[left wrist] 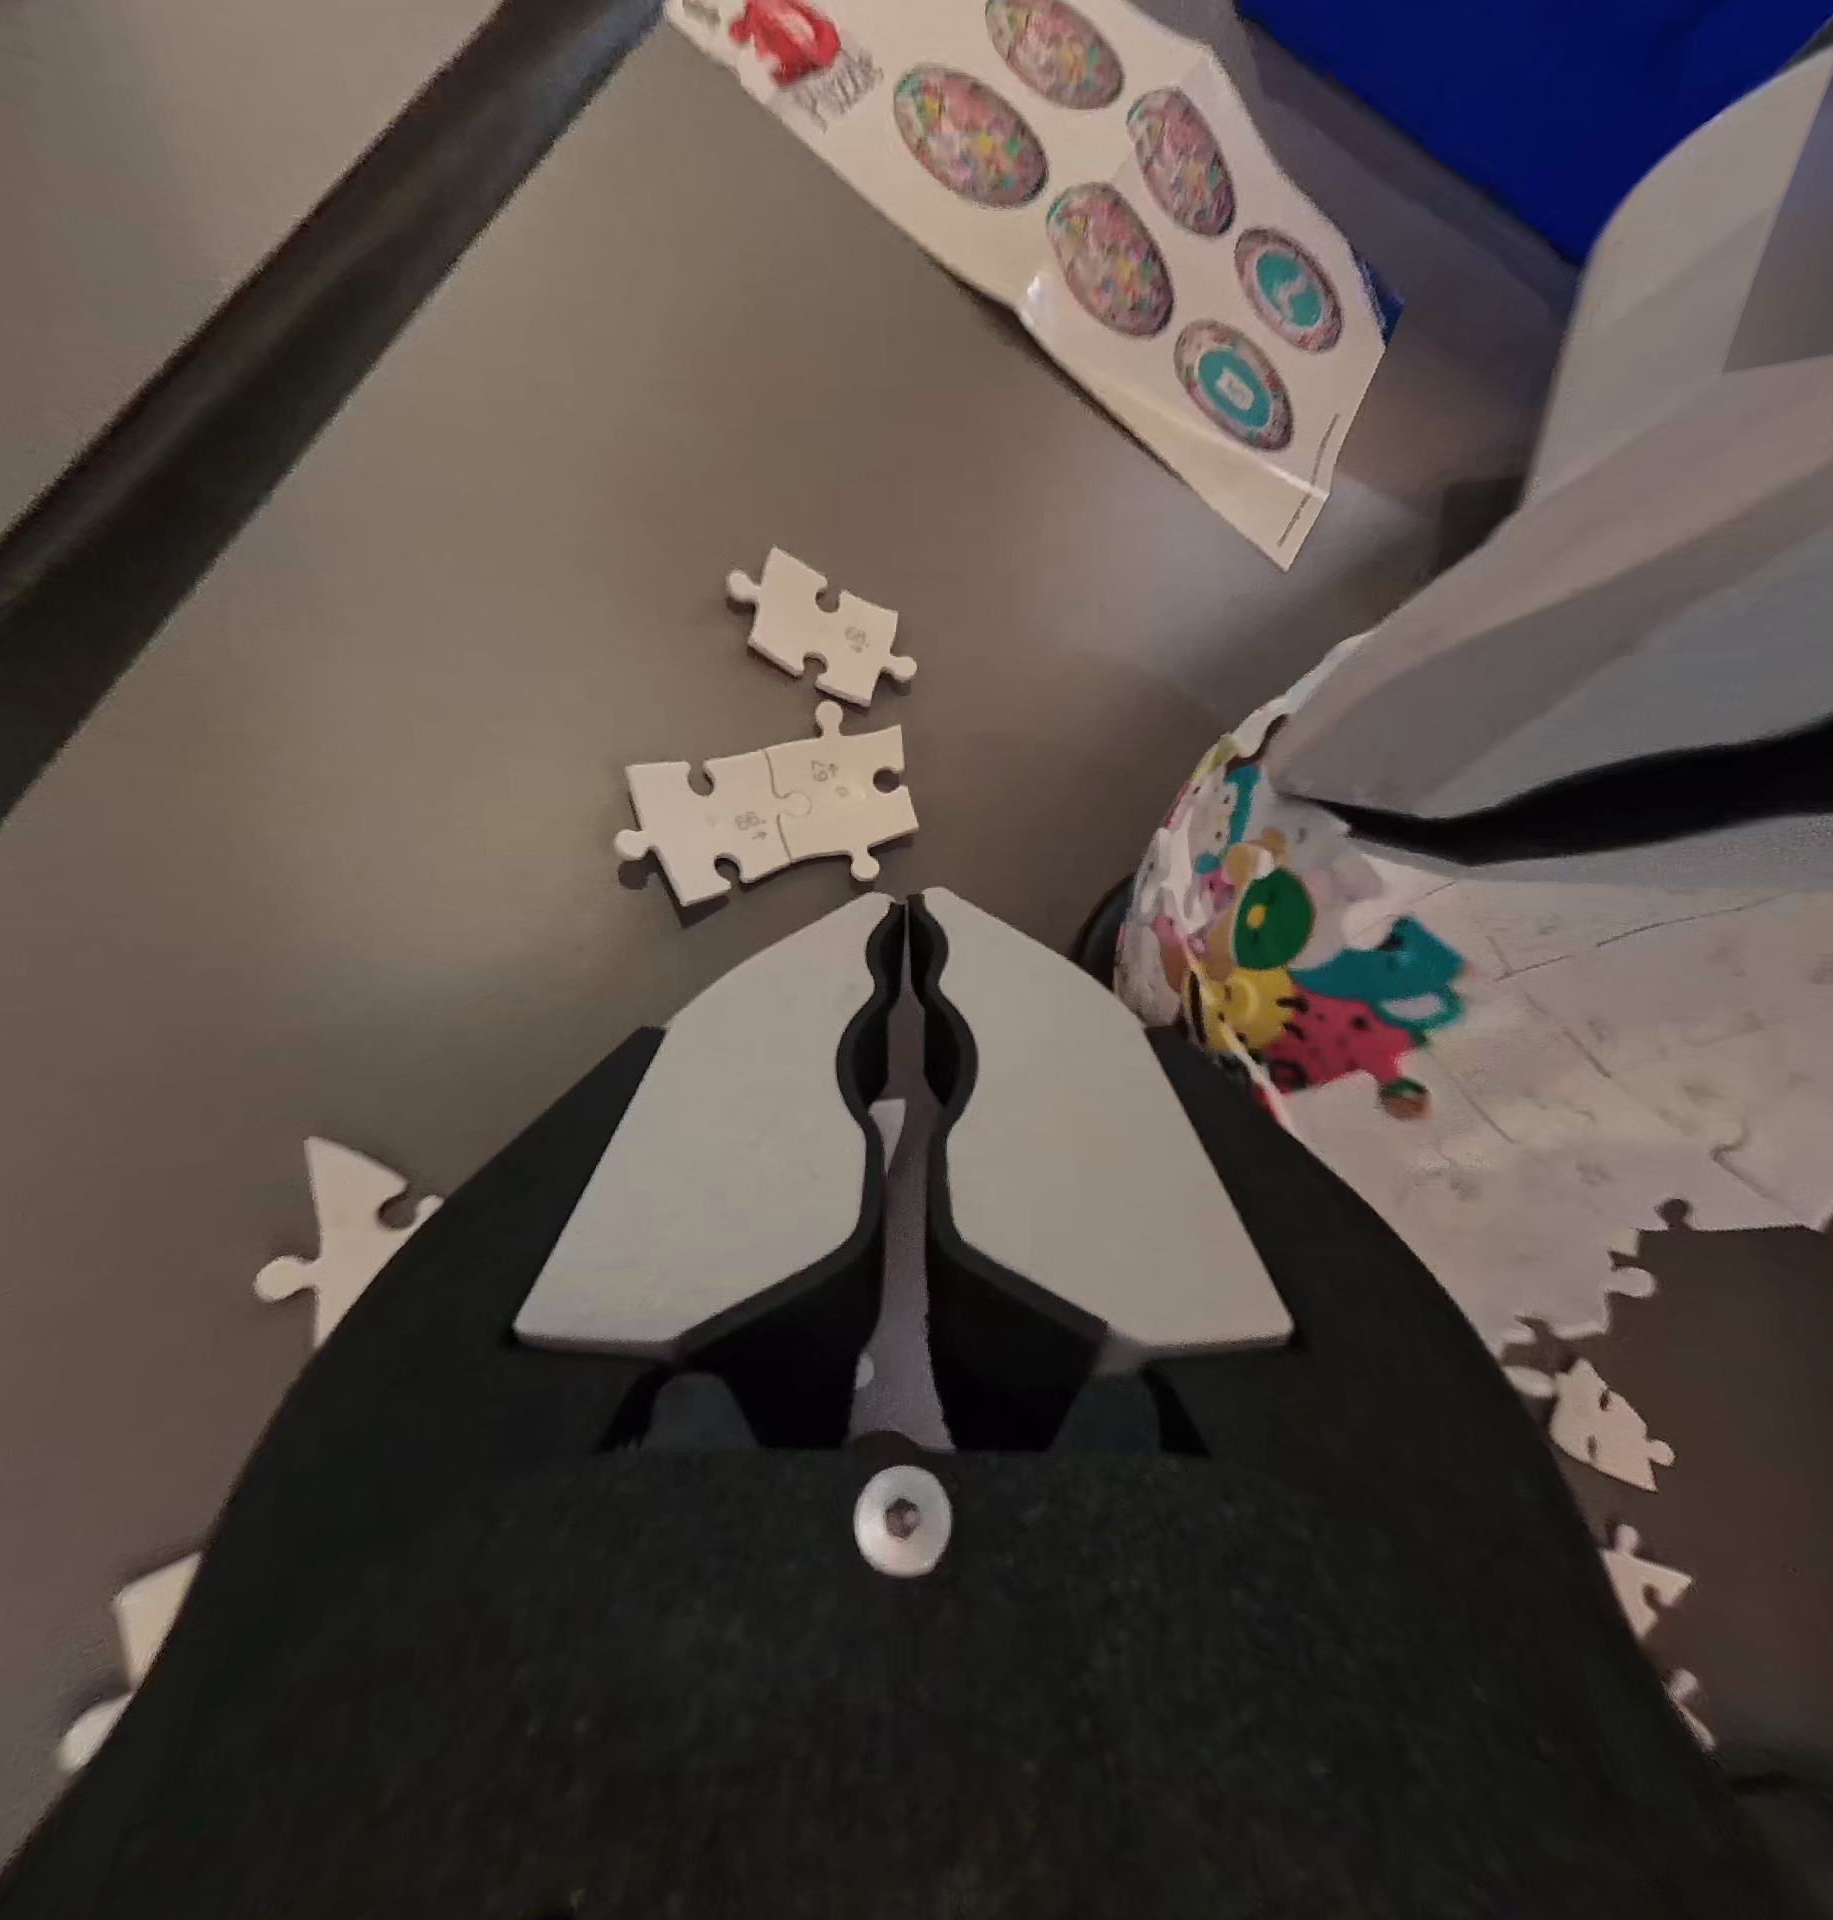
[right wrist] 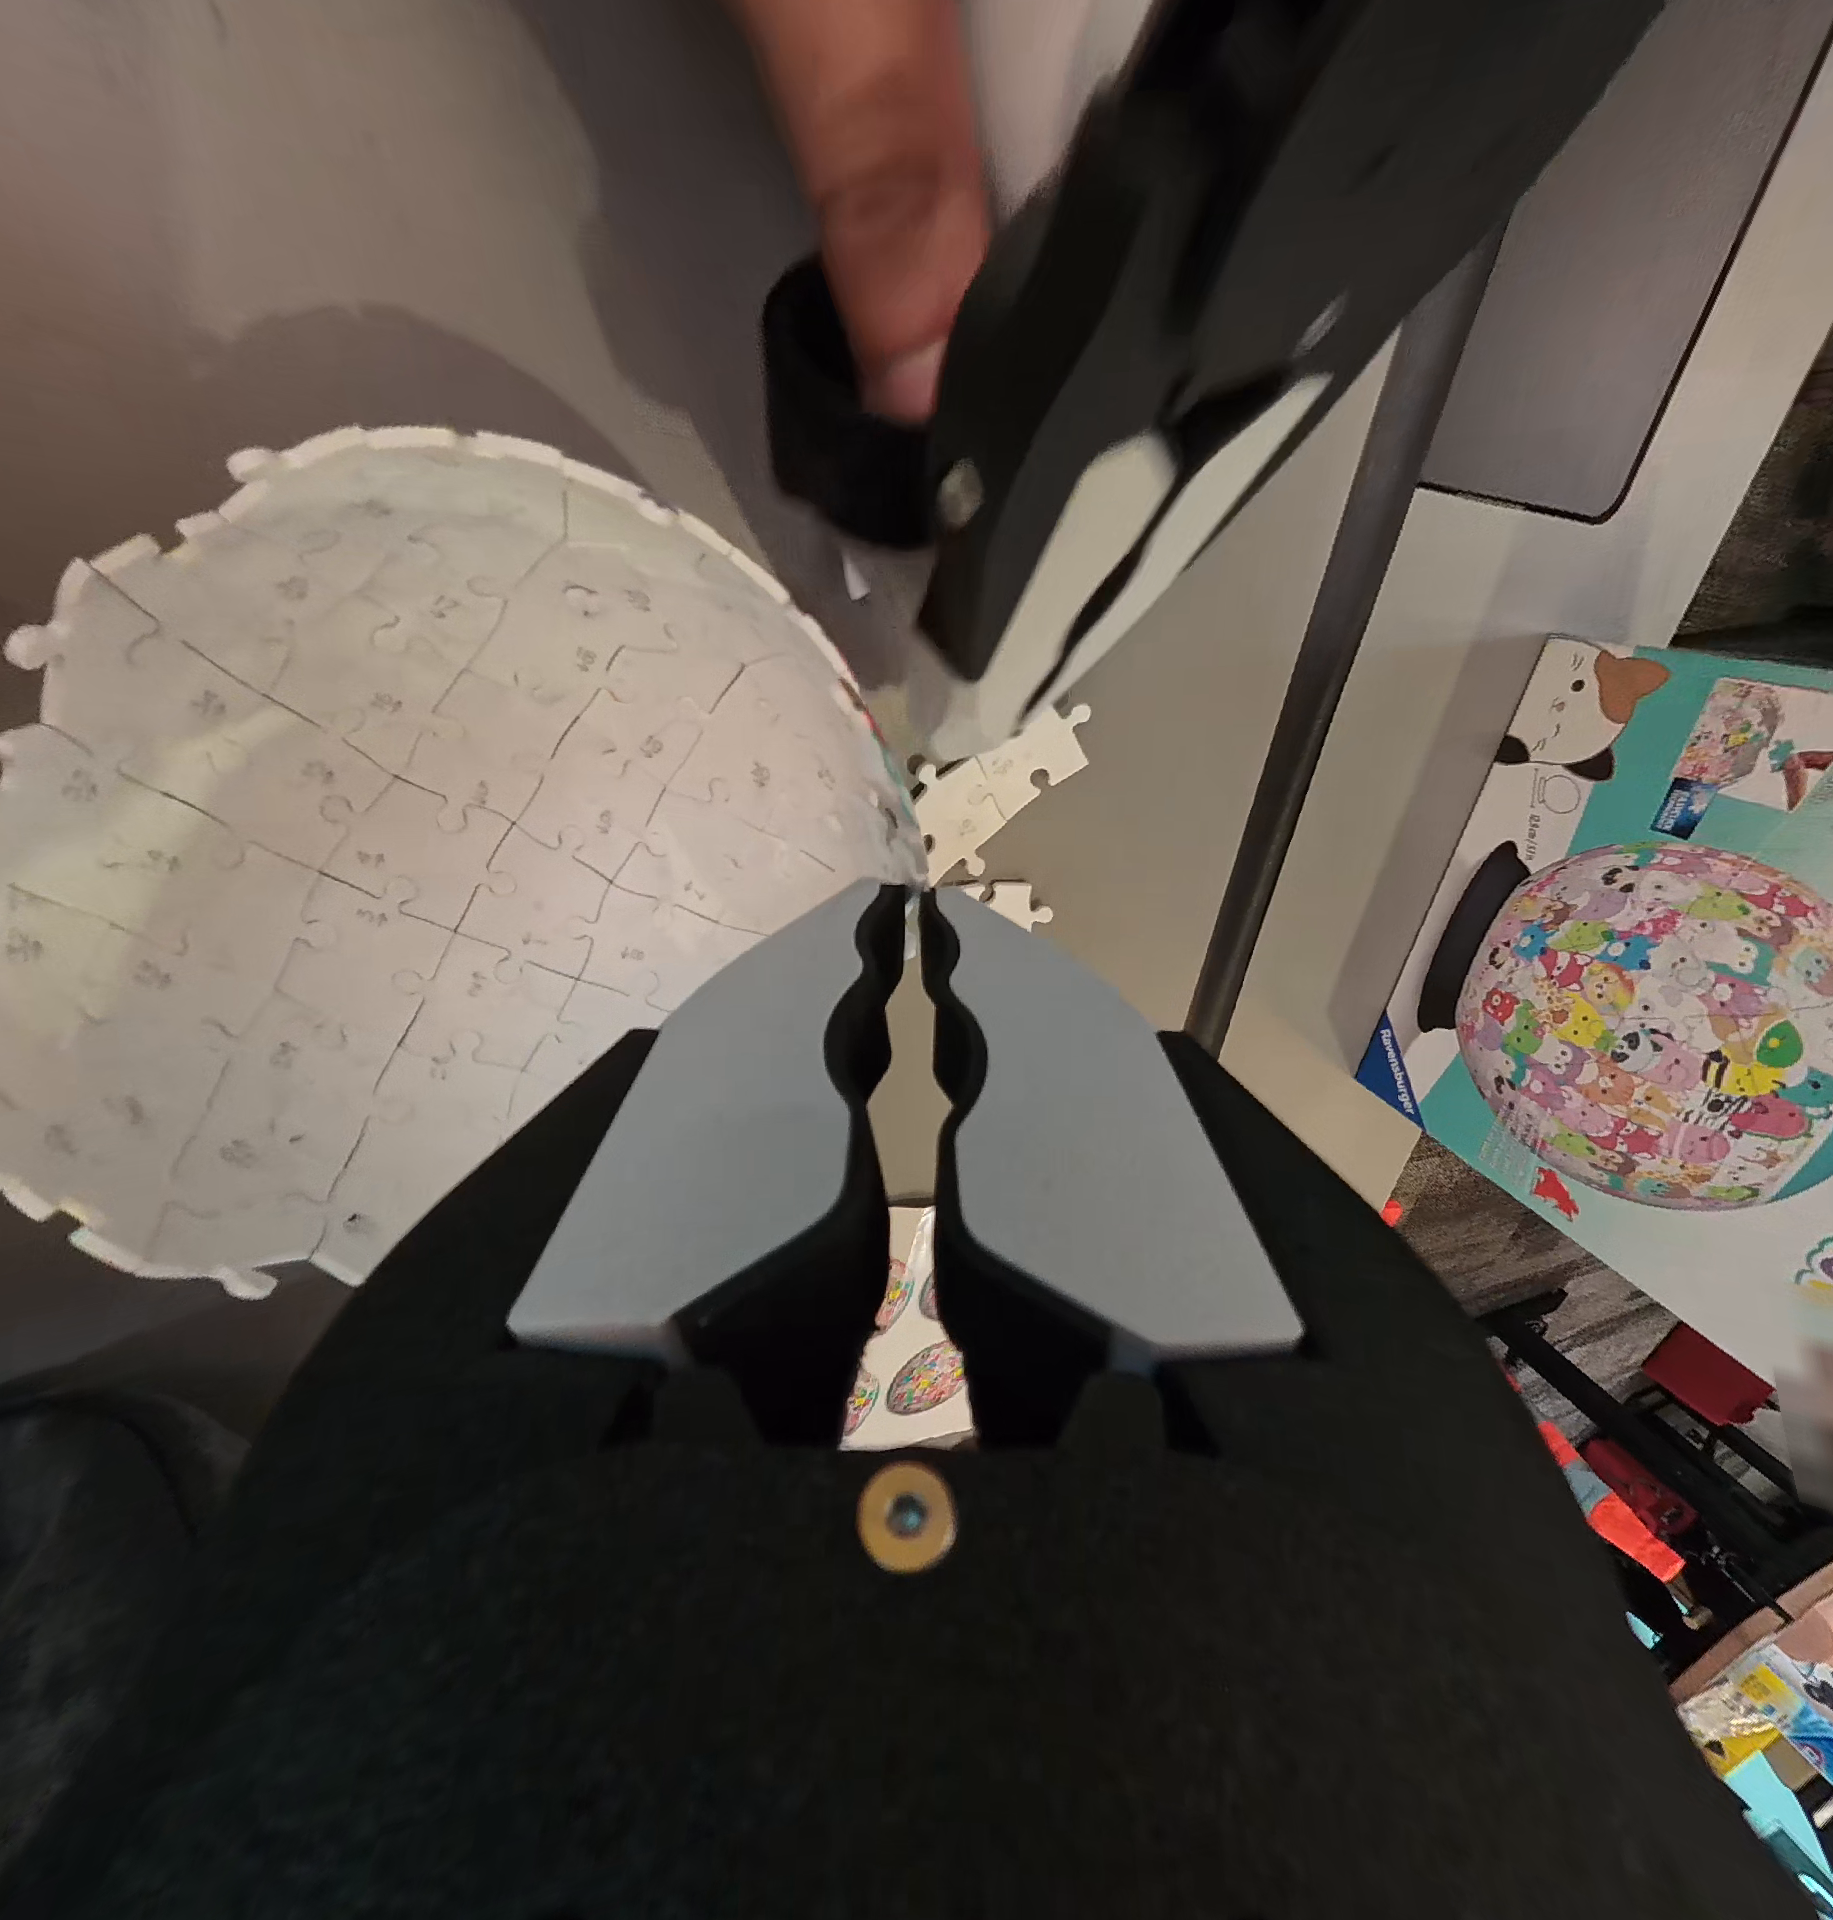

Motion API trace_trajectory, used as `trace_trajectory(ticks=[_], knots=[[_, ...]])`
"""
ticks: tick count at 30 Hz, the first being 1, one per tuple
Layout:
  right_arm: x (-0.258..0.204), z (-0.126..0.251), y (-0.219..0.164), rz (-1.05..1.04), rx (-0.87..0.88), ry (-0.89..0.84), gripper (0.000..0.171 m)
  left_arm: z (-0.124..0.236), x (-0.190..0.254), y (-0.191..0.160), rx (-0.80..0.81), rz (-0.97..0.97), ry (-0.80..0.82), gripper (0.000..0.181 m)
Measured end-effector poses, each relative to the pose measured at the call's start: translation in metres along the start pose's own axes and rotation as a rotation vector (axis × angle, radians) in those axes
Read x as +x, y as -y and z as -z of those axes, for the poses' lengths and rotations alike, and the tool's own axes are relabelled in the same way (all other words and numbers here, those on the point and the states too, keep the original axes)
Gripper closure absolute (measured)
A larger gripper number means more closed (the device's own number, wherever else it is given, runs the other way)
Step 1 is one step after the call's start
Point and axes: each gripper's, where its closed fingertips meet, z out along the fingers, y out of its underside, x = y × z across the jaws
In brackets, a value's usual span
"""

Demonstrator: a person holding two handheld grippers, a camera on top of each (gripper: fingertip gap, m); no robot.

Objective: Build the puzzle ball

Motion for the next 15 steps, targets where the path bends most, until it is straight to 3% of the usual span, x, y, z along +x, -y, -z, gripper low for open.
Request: trace_trajectory(ticks=[8, 15], knots=[[0.001, 0.001, -0.002, -0.01, 0.003, 0.008, 0.168, 0.055, 0.013, 0.033, 0.134, -0.046, 0.027, 0.159], [0.001, 0.0, -0.001, -0.027, 0.0, 0.011, 0.168, 0.057, 0.021, 0.034, 0.093, -0.105, 0.066, 0.158]])
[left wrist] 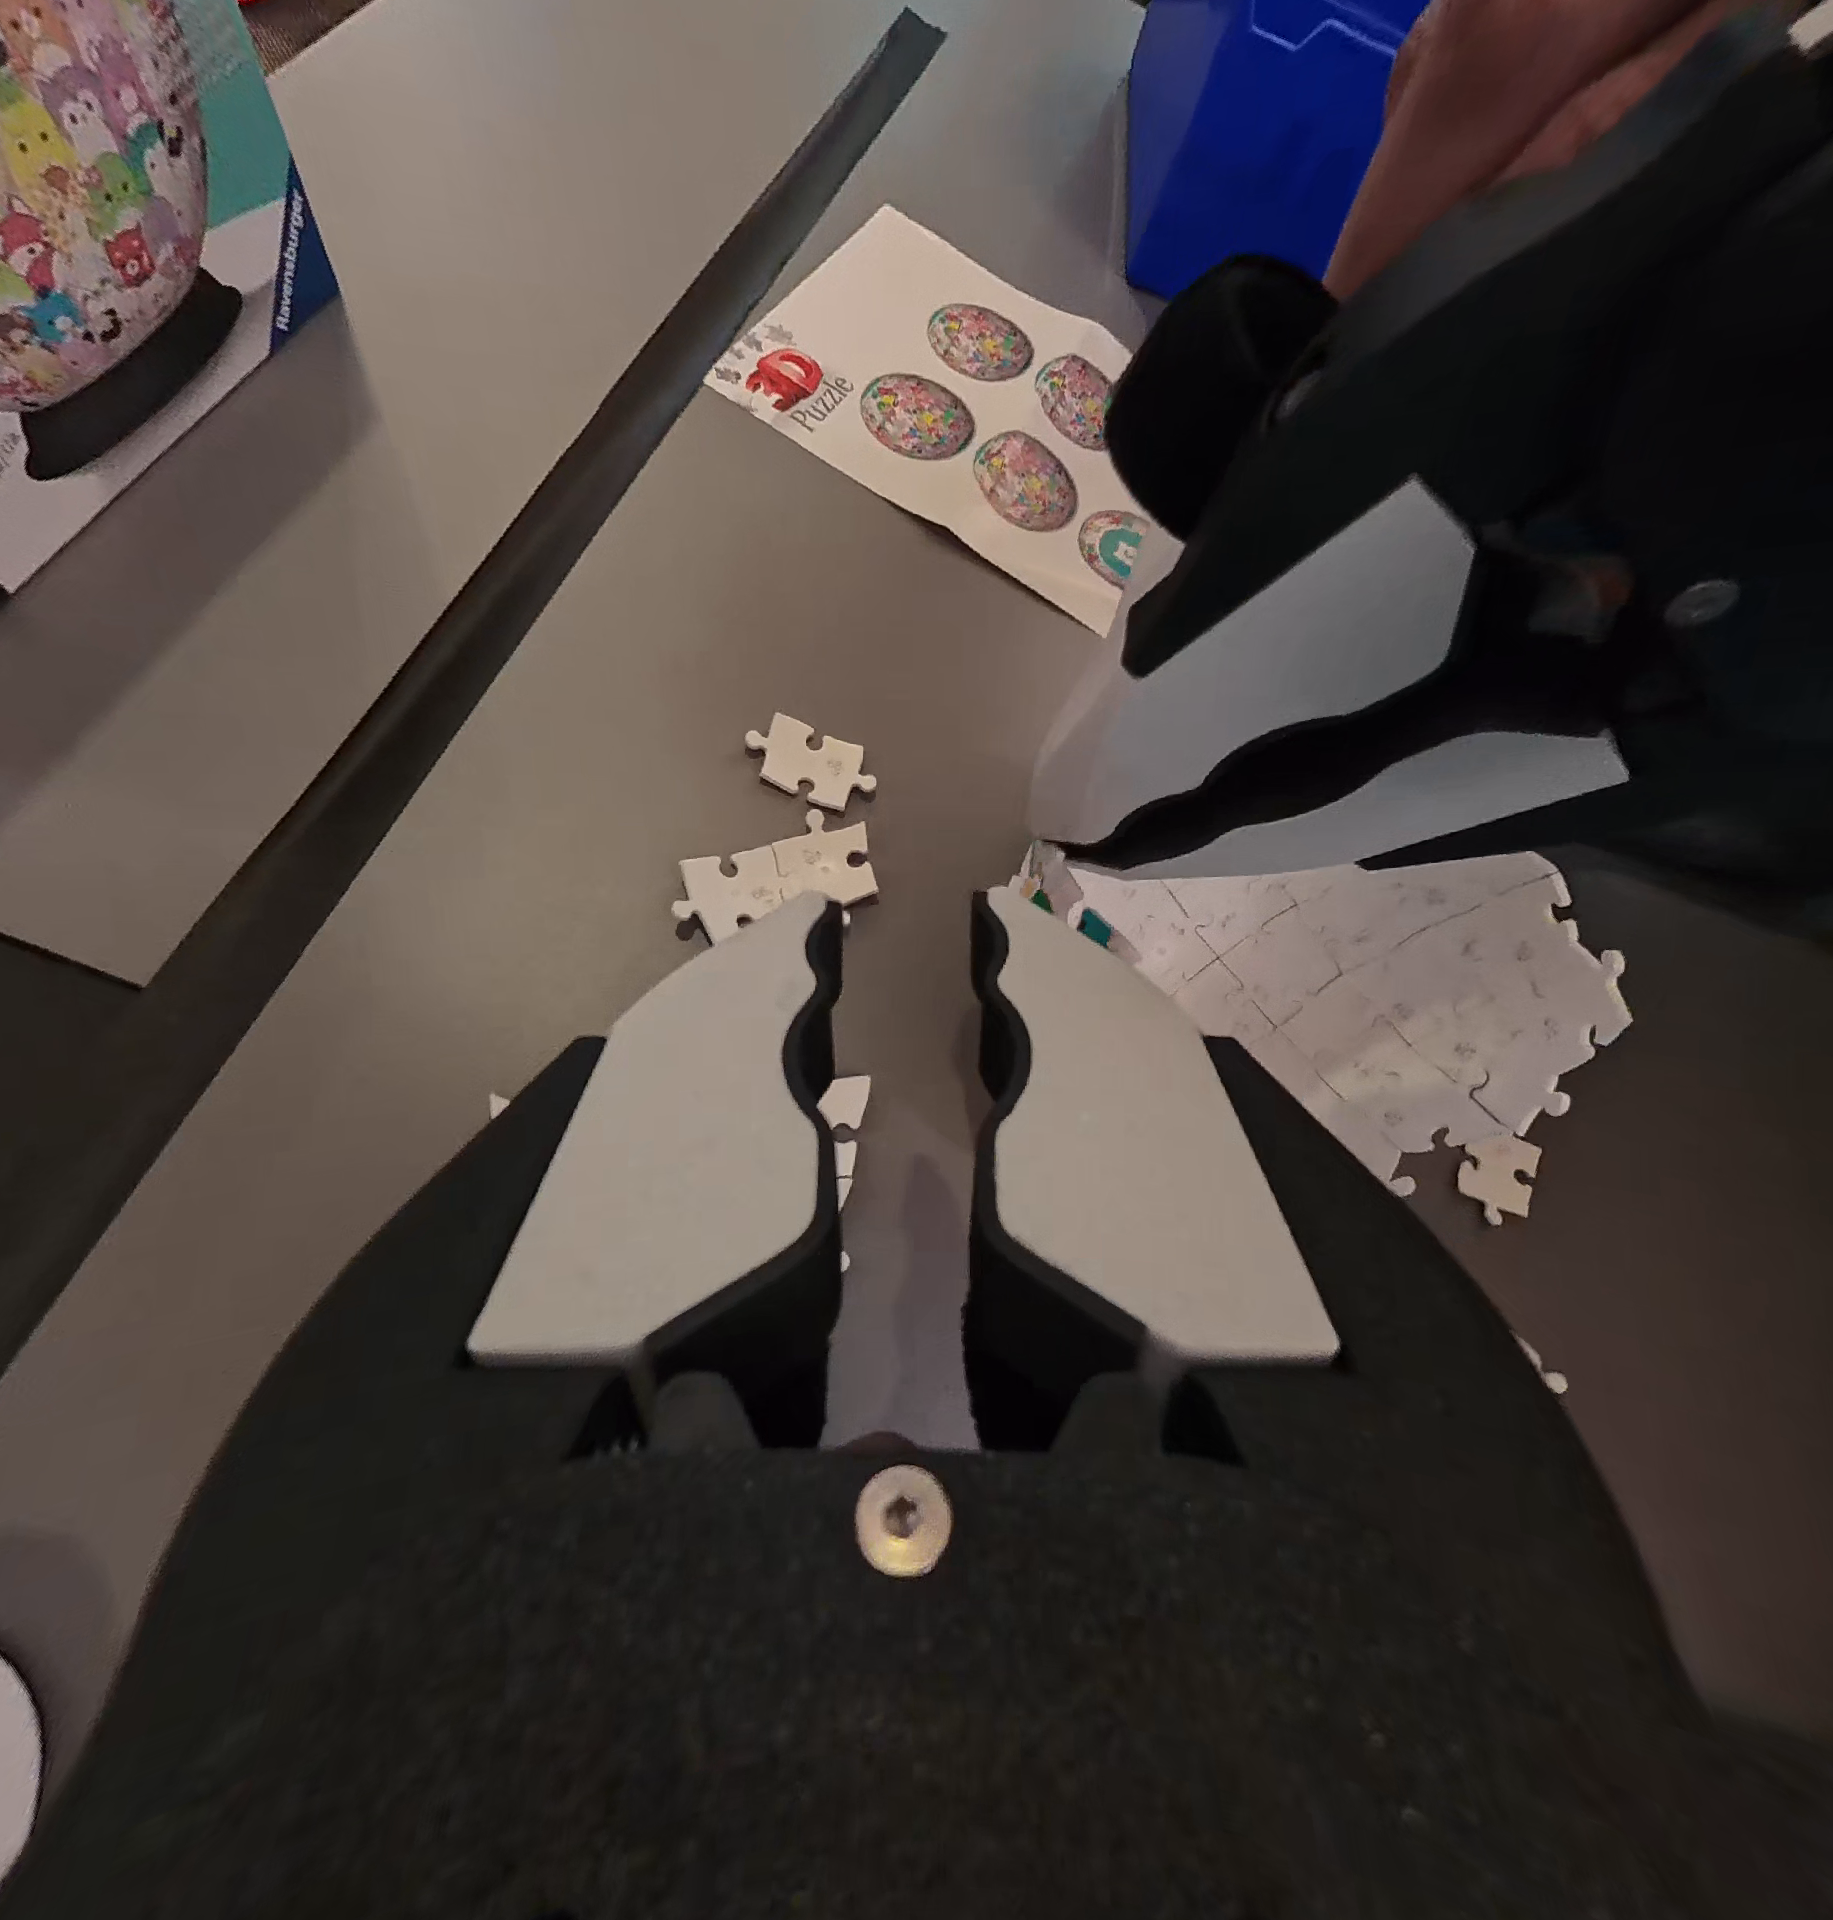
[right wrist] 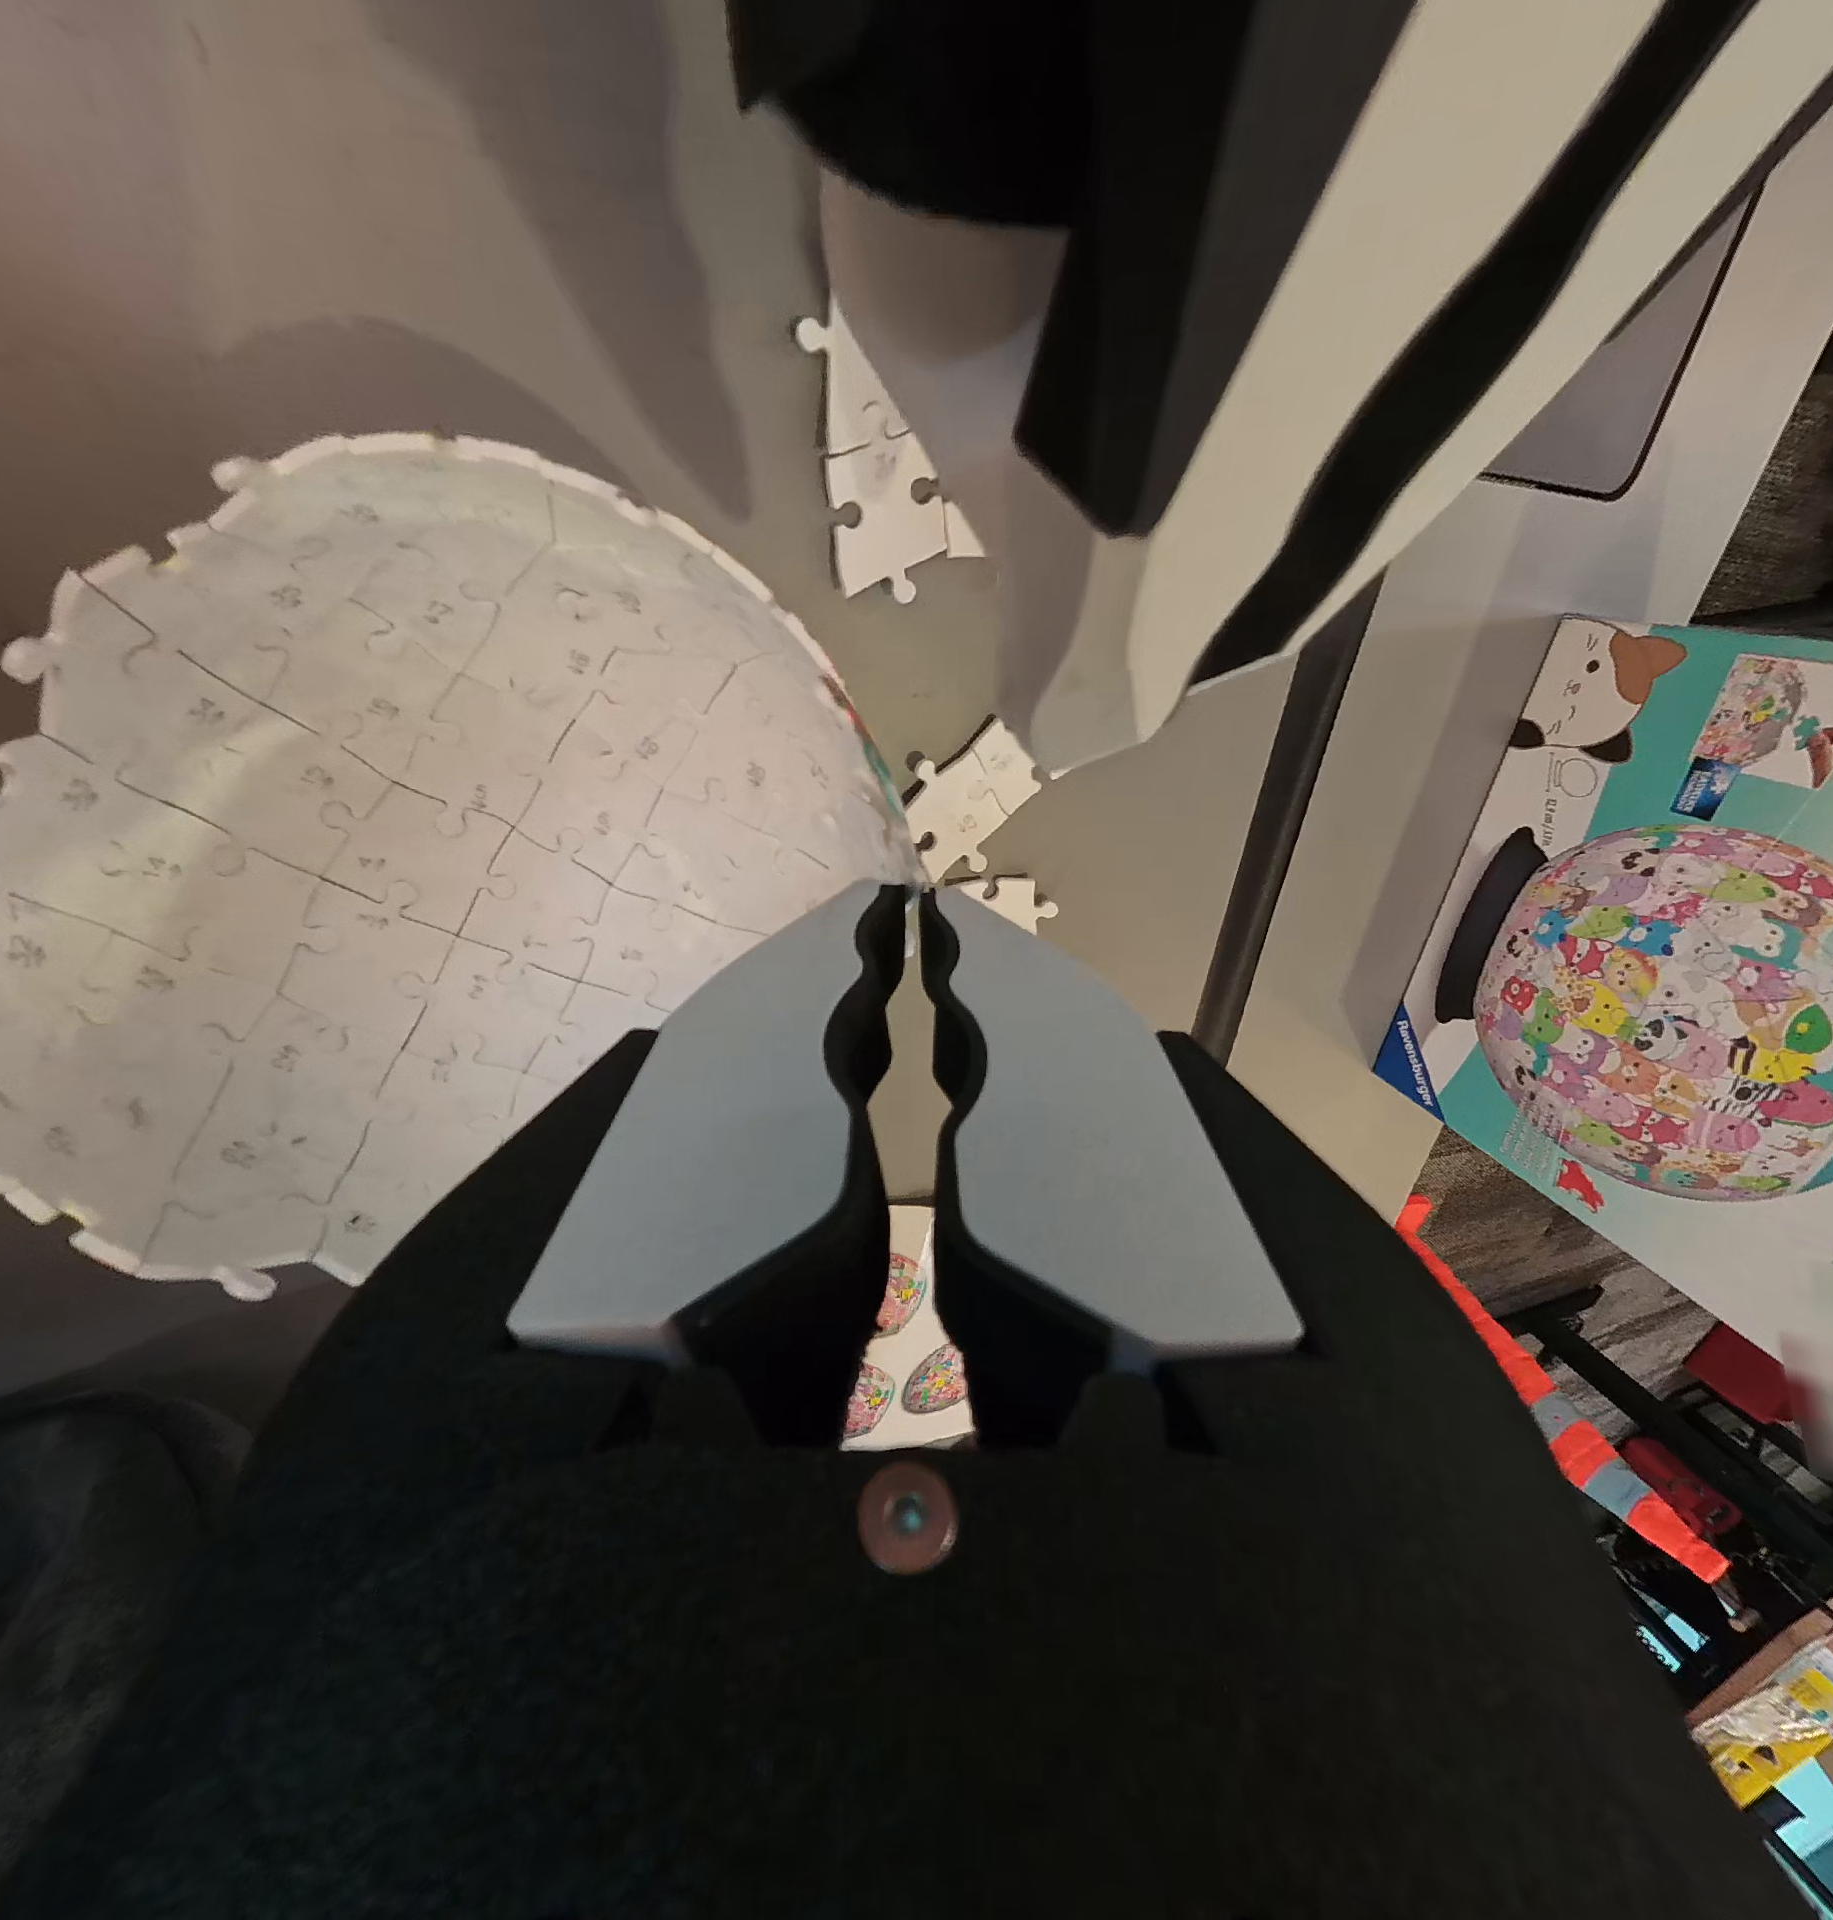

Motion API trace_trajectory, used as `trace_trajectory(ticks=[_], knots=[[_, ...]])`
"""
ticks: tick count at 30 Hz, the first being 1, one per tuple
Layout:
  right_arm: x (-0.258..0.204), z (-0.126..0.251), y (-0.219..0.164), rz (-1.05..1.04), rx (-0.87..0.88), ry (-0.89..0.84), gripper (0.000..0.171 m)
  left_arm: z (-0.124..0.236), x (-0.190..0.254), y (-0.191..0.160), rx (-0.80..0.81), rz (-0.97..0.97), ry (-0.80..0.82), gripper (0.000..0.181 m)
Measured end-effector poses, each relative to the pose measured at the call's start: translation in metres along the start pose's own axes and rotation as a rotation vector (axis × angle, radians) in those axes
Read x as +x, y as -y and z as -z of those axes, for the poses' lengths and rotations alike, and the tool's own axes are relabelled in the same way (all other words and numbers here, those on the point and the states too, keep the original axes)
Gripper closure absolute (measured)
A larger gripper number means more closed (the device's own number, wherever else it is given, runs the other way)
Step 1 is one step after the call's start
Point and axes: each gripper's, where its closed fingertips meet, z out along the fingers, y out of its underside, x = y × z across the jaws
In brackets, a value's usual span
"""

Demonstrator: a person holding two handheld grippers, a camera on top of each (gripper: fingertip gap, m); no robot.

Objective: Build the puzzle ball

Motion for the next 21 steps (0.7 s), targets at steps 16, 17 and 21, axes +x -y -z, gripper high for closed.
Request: trace_trajectory(ticks=[16, 17, 21], knots=[[0.001, -0.002, -0.002, -0.02, -0.024, -0.001, 0.168, -0.011, 0.005, -0.01, -0.061, -0.009, -0.019, 0.158], [0.001, -0.002, -0.002, -0.019, -0.025, -0.001, 0.168, -0.01, 0.005, -0.01, -0.065, -0.01, -0.021, 0.158], [0.0, -0.002, -0.004, -0.021, -0.033, 0.0, 0.168, -0.005, 0.01, -0.008, -0.066, -0.015, -0.032, 0.157]])
